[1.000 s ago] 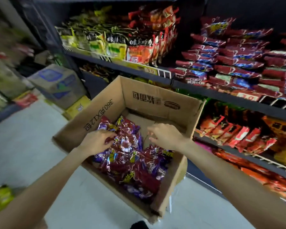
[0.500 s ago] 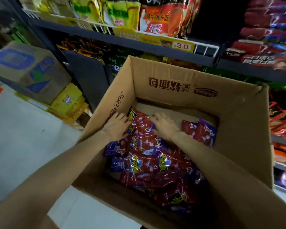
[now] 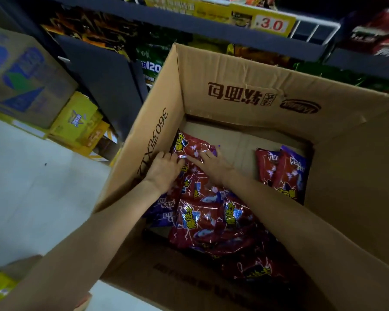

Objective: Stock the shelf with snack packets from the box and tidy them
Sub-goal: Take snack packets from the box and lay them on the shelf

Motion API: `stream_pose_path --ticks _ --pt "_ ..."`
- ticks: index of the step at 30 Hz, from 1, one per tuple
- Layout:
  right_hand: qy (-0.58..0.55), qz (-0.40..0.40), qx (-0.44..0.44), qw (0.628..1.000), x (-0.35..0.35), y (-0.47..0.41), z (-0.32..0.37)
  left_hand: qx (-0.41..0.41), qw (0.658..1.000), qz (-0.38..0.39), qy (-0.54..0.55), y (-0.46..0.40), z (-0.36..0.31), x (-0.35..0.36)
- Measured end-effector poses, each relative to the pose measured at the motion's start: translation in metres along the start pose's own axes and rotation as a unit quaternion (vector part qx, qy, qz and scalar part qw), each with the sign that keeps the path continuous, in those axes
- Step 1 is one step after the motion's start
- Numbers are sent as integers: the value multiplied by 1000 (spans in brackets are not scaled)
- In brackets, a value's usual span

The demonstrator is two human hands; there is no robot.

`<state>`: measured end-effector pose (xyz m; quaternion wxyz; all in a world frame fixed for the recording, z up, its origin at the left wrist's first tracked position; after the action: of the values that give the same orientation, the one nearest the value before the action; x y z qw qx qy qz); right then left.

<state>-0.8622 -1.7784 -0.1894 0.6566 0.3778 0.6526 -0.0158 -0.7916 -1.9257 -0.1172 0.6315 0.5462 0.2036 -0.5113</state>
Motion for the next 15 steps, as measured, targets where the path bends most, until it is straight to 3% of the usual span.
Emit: stream_pose_path --ticks 8,15 --pt "-80 23 145 986 22 34 -46 -1 991 -69 113 -12 -2 -5" --pt "-129 15 79 988 24 14 -21 23 979 -74 186 -19 1 -8"
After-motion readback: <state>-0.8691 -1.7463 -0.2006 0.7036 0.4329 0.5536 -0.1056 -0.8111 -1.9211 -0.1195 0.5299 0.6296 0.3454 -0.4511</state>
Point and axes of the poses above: each hand's wrist, its own y-axis away from the middle knuckle, its own x-axis out of the palm, z = x × y, the point moved 1 cm from there along -y, towards the middle knuckle, and after that the axes turned 7 degrees about y, right-handed, at the moved point
